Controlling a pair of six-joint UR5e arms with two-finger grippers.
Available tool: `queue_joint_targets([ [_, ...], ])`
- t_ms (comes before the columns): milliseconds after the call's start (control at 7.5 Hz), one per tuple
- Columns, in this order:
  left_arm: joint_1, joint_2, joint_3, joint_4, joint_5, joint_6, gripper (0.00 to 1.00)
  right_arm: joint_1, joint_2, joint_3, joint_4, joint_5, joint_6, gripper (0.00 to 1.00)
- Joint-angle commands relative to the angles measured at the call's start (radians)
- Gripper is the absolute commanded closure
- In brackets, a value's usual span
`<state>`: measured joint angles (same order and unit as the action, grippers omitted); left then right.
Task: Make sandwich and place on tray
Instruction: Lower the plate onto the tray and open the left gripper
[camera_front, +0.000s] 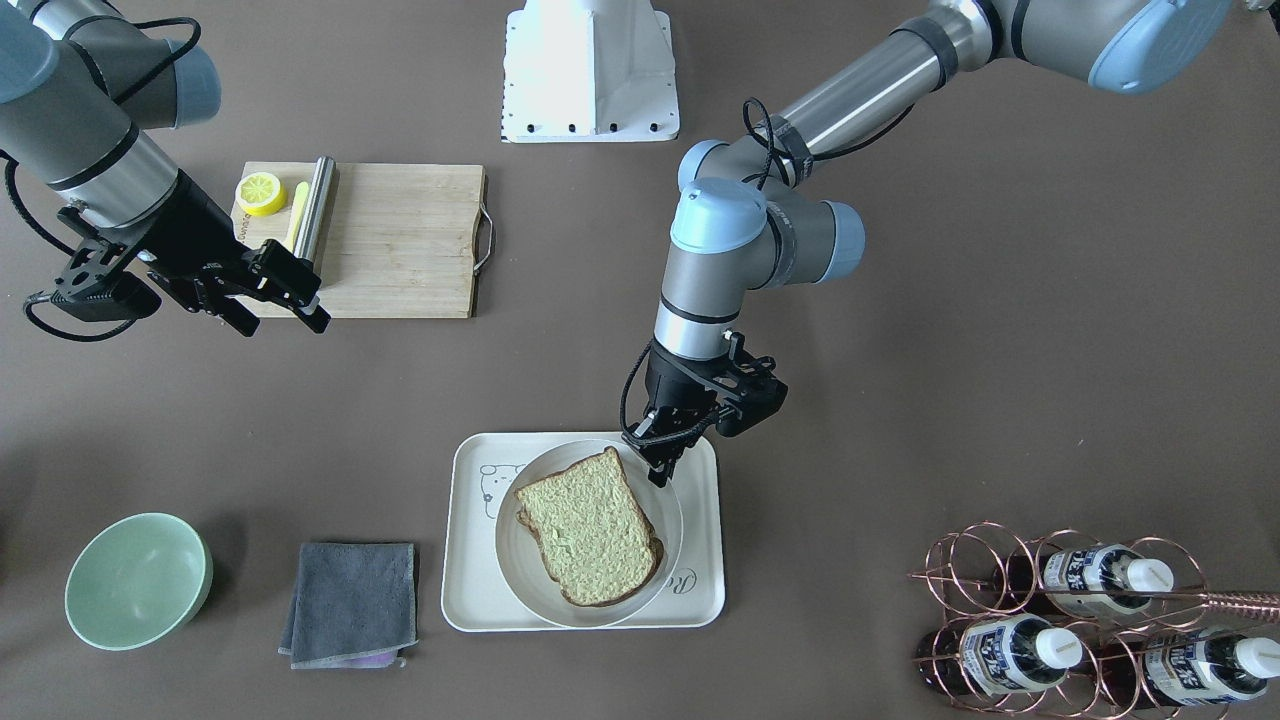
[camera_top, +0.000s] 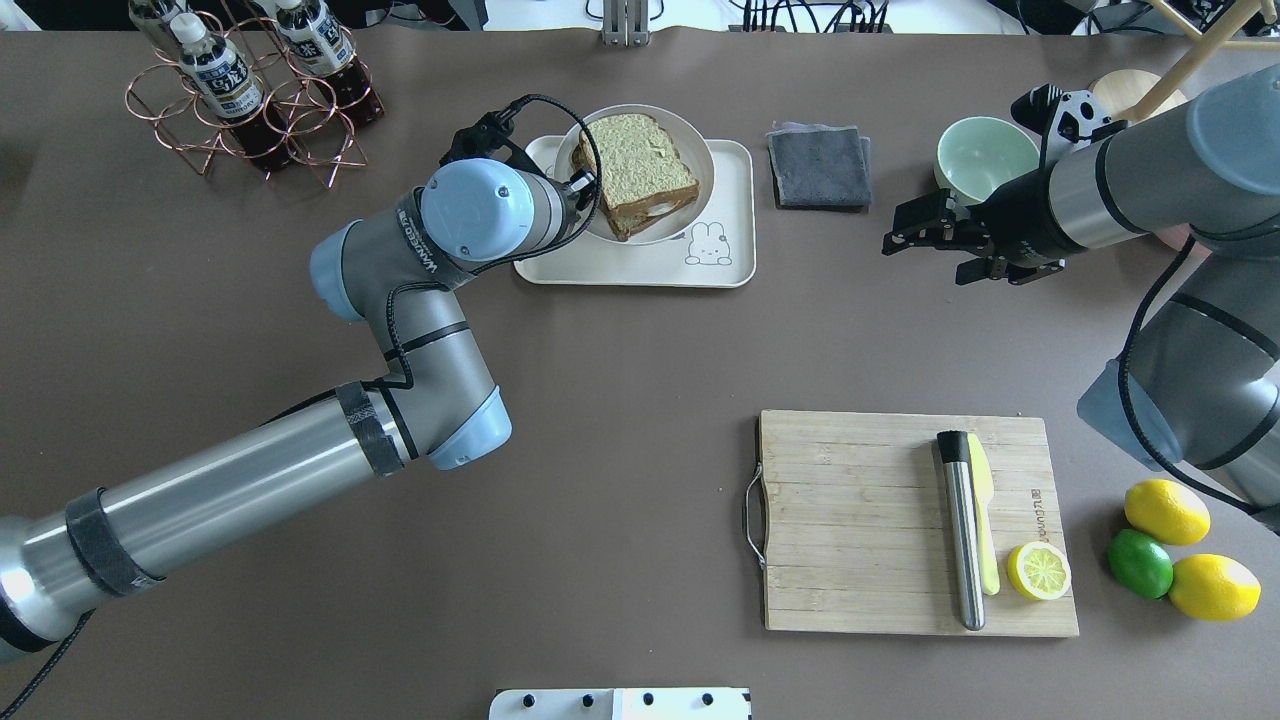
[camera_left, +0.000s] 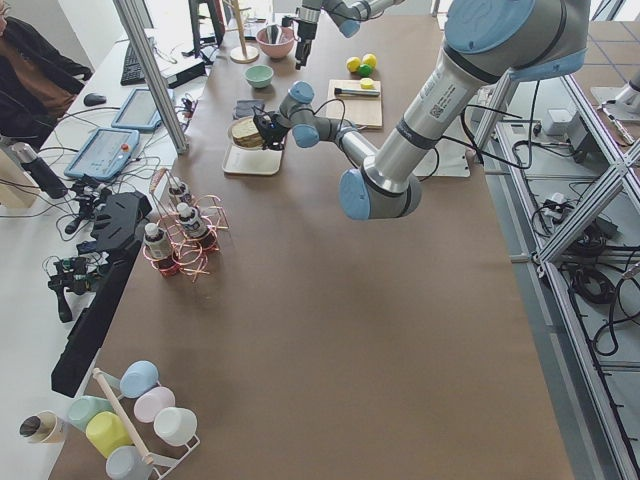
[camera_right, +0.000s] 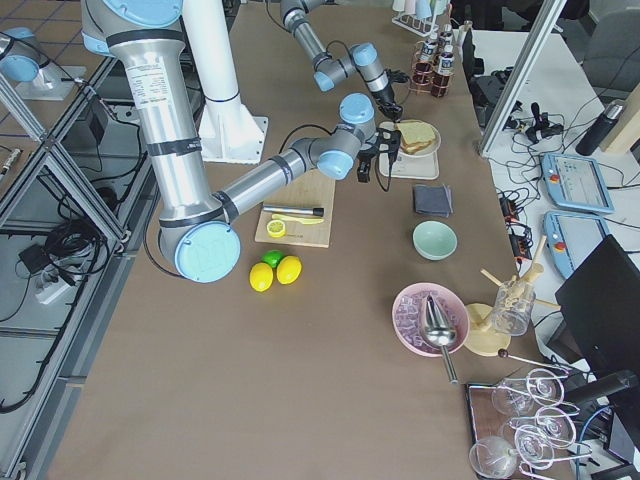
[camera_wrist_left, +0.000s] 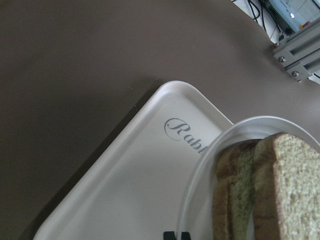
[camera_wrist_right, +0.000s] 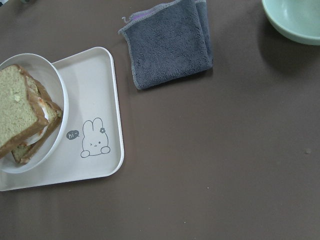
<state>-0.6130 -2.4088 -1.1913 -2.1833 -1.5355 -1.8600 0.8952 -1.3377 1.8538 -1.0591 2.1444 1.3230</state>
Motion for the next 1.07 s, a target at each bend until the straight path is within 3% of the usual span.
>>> queue_joint_targets([
  [0,0.012,-0.001,0.025,-0.023,0.001,0.025,1.0,-0.001,0.003,-0.001,-0.001,0.0,-0.001,0.01],
  [667,0.019,0.002,0.041,-0.041,0.006,0.074,1.0,-0.001,0.006,0.002,0.001,0.0,0.008,0.01],
  [800,0.019,0.004,0.039,-0.041,0.006,0.076,0.75,-0.001,0.006,0.002,0.001,0.0,0.009,0.01],
  [933,0.019,0.005,0.039,-0.041,0.008,0.093,0.59,-0.001,0.006,0.002,0.001,-0.001,0.009,0.01],
])
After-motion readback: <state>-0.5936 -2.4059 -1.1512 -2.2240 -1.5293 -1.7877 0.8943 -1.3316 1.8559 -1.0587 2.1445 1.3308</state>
